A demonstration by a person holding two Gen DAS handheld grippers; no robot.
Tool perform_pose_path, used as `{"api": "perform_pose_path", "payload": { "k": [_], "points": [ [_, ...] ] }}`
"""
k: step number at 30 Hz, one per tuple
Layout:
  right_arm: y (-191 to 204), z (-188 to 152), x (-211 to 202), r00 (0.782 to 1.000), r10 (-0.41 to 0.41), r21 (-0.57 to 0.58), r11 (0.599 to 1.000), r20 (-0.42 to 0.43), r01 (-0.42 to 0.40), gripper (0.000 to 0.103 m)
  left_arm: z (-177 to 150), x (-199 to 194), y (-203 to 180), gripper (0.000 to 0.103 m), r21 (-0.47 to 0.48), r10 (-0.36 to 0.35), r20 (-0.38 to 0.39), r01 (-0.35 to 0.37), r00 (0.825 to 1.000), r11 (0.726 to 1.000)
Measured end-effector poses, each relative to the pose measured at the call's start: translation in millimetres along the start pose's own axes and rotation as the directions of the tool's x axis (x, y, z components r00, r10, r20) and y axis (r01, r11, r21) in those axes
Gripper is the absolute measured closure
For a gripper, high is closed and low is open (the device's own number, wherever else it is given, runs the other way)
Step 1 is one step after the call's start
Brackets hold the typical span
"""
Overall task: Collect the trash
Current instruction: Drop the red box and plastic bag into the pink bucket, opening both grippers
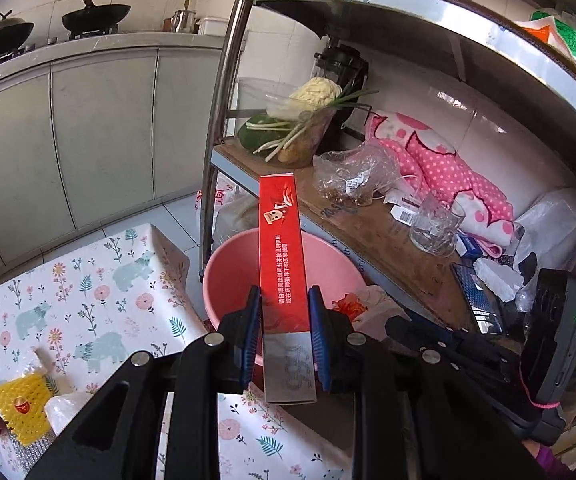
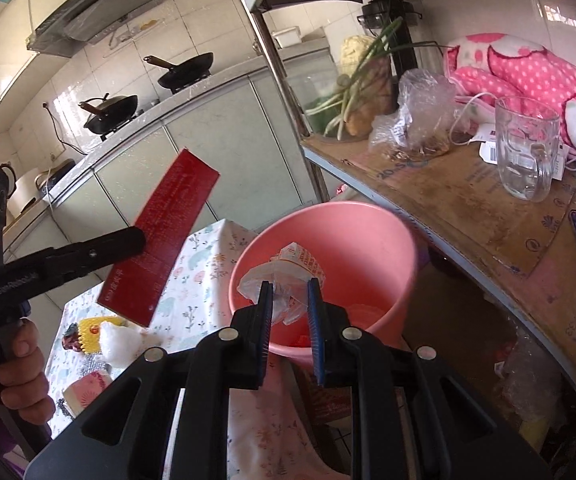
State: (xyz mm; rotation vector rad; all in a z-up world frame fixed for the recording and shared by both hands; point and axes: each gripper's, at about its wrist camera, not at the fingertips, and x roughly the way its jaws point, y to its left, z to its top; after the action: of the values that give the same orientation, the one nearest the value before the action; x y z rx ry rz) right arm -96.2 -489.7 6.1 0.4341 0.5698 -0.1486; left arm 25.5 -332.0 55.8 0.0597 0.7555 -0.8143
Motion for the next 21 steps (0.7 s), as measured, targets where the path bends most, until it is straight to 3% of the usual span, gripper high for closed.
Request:
{"api": "perform_pose_path", "payload": {
  "k": [12, 21],
  "points": [
    [-5, -3, 48, 0.993, -0.072, -0.007, 0.997, -0.098, 0.072, 0.085, -3, 89, 4, 0.08, -0.041, 0.028, -0.129, -0.034, 0.991, 0.999],
    [-6, -8, 67, 0.982, -0.093, -0.011, 0.996, -0.167, 0.092, 0.083, -14, 122, 14, 0.08, -0.047, 0.027, -0.21, -0.038, 0.977, 0.998]
  ]
}}
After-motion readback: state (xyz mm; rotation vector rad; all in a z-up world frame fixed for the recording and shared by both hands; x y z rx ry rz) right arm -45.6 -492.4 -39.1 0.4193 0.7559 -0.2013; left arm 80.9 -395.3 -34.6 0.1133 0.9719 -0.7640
